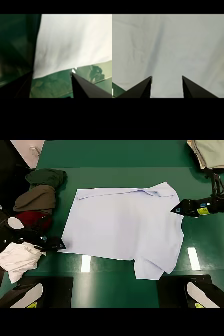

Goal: Fold the shirts.

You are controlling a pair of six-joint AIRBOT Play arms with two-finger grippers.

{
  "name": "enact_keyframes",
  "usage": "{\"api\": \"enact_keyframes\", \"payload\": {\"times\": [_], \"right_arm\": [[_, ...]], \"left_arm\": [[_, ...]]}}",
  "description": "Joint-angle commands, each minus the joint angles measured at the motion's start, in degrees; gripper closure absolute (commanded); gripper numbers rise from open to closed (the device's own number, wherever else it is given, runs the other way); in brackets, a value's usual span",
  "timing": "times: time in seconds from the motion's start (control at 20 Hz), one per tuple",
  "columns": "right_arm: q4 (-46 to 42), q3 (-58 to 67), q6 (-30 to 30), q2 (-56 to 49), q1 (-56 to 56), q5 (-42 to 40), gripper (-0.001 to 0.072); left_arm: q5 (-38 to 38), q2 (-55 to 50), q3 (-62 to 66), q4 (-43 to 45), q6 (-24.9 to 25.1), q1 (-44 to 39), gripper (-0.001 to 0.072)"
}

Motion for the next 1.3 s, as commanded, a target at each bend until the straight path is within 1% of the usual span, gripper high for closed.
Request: {"api": "enact_keyframes", "payload": {"times": [0.0, 0.05, 0.1, 0.2, 0.3, 0.35, 0.4, 0.55, 0.6, 0.65, 0.7, 0.85, 0.95, 1.05, 1.1, 1.25], "right_arm": [[-0.02, -0.15, 0.02, 1.25, 0.04, -0.2, 0.0284], [-0.09, -0.17, 0.04, 1.25, 0.04, -0.04, 0.0284], [-0.09, -0.17, 0.04, 1.25, 0.04, -0.04, 0.0284], [-0.28, -0.17, 0.28, 1.25, 0.04, 0.04, 0.0284], [-4.5, -0.2, 3.39, 1.25, 0.02, 1.95, 0.0283], [-8.63, -0.42, 5.88, 1.29, 0.02, 4.11, 0.0284], [-12.04, -1.6, 7.58, 1.86, -0.26, 6.43, 0.0283], [-13.11, -11.34, 8.85, 6.36, -5.09, 11.67, 0.0278], [-13.11, -15.89, 9.22, 8.48, -7.5, 13.77, 0.025], [-13.09, -20.04, 9.22, 10.36, -9.81, 15.34, 0.0155], [-13.09, -23.91, 9.22, 12.09, -12.09, 16.0, 0.0126], [-13.11, -33.86, 10.36, 16.72, -17.0, 15.32, 0.0134], [-12.94, -38.42, 10.78, 18.49, -17.59, 13.68, 0.0137], [-12.83, -39.26, 13.11, 18.86, -16.09, 10.97, 0.014], [-13.03, -39.26, 13.49, 18.6, -14.8, 11.28, 0.0158], [-13.11, -39.26, 14.32, 13.94, -10.01, 10.08, 0.0172]], "left_arm": [[3.15, -0.07, -0.35, -1.53, 0.07, 0.0, 0.0237], [3.19, -0.26, -0.37, -1.57, 0.42, 0.0, 0.0425], [3.15, -0.31, -0.46, -2.32, 1.2, 0.0, 0.0469], [3.13, -0.31, -1.18, -3.85, 1.55, 0.0, 0.0469], [3.21, -0.31, -2.05, -3.61, 1.57, 0.0, 0.0472], [2.93, -0.28, -1.86, -3.52, 2.01, 0.0, 0.0691], [2.71, -0.22, -1.18, -3.61, 2.67, 0.0, 0.0685], [1.64, -0.22, 2.93, -3.98, 2.6, 0.0, 0.0685], [1.2, -0.22, 4.44, -4.42, 2.62, 0.0, 0.0685], [1.16, -0.22, 5.6, -4.79, 2.62, 0.0, 0.0685], [1.27, -0.24, 6.47, -5.38, 2.64, 0.0, 0.0684], [2.27, -0.24, 7.65, -6.34, 2.67, 0.0, 0.0685], [2.27, -0.24, 7.65, -6.34, 2.99, 0.0, 0.0685], [2.27, -0.24, 7.65, -6.34, 3.02, 0.0, 0.0684], [2.23, -0.24, 7.65, -6.34, 3.02, 0.0, 0.0685], [2.16, -0.24, 7.63, -6.32, 3.04, 0.0, 0.0685]]}}
